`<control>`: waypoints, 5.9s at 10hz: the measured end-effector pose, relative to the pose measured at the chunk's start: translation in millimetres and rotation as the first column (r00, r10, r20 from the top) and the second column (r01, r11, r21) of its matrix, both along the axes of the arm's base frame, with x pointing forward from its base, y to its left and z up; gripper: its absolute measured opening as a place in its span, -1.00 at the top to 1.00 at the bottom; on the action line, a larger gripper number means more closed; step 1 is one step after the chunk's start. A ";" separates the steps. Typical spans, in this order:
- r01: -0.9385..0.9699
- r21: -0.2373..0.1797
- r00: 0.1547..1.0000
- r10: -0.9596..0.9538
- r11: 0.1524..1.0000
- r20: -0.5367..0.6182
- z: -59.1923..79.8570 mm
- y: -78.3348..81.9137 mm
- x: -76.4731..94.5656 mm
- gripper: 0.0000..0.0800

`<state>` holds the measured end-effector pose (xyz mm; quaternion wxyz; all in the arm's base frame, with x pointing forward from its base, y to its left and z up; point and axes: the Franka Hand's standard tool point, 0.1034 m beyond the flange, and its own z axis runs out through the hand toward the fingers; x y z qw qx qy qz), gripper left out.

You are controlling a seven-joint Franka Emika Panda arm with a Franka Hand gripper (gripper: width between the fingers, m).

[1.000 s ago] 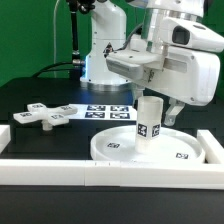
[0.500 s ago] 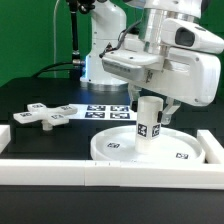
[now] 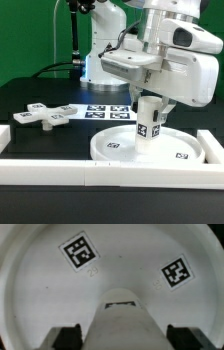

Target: Assemble round table

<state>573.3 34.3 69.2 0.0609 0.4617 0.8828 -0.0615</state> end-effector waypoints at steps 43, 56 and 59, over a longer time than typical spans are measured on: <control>-0.798 -0.040 -0.603 0.798 -0.601 0.026 -3.2 8.5 -7.1 -0.02; 0.037 -0.001 -0.995 -0.037 -0.999 -0.088 3.6 4.9 -2.2 -0.62; 0.380 0.042 -0.916 -0.383 -0.924 -0.118 5.2 4.3 -1.3 -0.62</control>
Offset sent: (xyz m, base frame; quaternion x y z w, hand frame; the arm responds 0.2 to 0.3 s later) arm -0.0015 0.0044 -0.0051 0.0620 0.0270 0.3362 0.9394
